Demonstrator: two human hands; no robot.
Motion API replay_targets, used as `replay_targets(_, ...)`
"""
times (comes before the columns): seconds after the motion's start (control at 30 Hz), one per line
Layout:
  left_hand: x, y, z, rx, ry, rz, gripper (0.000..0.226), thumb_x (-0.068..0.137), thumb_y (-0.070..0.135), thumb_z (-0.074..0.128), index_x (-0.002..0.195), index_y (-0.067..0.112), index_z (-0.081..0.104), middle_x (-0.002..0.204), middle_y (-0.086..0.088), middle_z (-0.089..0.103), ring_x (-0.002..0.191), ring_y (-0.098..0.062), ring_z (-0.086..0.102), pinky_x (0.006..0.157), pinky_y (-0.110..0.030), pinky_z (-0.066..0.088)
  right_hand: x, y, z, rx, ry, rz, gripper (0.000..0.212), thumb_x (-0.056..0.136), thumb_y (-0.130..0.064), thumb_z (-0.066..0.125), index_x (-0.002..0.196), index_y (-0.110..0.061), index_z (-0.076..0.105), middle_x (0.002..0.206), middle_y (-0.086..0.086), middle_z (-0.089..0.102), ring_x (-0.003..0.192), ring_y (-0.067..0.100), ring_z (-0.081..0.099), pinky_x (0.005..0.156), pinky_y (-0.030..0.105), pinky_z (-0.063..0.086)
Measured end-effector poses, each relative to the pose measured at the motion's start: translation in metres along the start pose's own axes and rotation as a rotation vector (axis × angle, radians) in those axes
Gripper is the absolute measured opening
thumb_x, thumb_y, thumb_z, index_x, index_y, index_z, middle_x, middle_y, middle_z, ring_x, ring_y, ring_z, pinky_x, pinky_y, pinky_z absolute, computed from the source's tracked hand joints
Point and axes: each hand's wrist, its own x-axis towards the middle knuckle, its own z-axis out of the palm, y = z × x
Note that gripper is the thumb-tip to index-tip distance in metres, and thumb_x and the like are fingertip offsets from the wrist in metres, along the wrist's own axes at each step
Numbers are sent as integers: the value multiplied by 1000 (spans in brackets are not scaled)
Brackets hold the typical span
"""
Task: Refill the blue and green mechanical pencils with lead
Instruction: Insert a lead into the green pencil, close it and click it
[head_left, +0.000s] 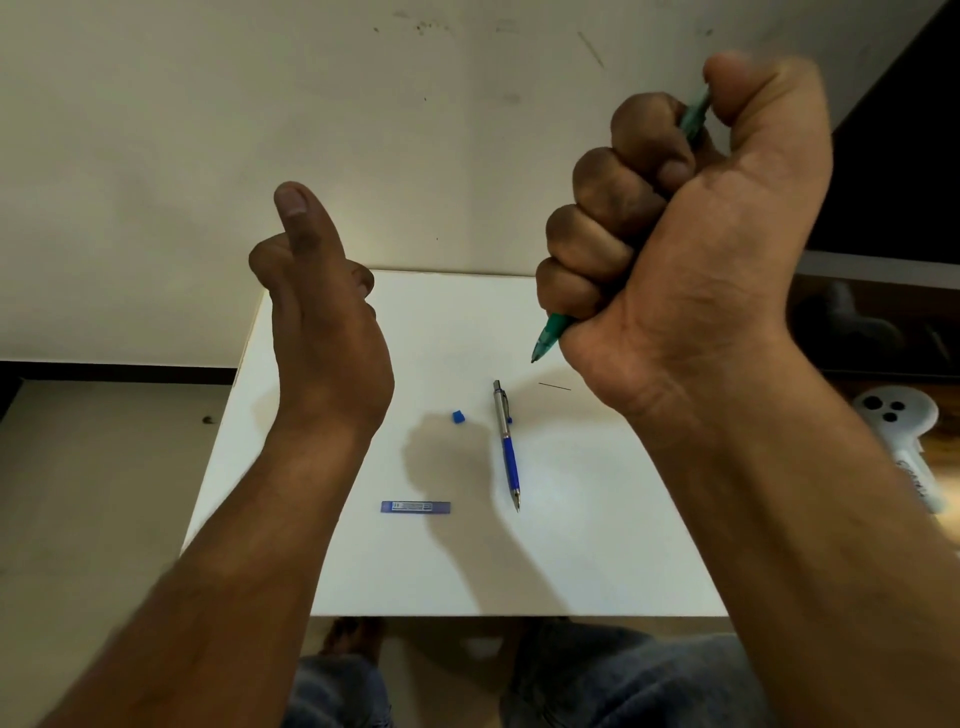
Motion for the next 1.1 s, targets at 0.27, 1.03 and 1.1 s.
replay_targets(0.27, -1, 0, -1, 1, 4, -11, 54, 88, 79, 27, 97, 29, 45, 84, 4, 45, 72, -13, 45, 73, -32, 39, 0, 0, -1, 4, 16, -8, 48, 109, -47, 29, 66, -26, 24, 55, -8, 13, 47, 14, 5, 48, 24, 10)
replay_targets(1.03, -12, -13, -8, 553, -693, 262, 39, 94, -3, 54, 86, 27, 78, 45, 14, 33, 39, -7, 32, 43, -8, 27, 9, -4, -15, 62, 121, 30, 49, 108, -46, 33, 64, -27, 29, 58, -9, 14, 47, 13, 7, 49, 22, 11)
replay_targets(1.1, -13, -10, -8, 545, -724, 285, 40, 94, -4, 56, 85, 28, 79, 46, 14, 32, 41, -8, 32, 45, -7, 29, 9, -4, -15, 61, 125, 34, 49, 109, -47, 34, 64, -27, 30, 59, -9, 14, 48, 13, 7, 49, 23, 11)
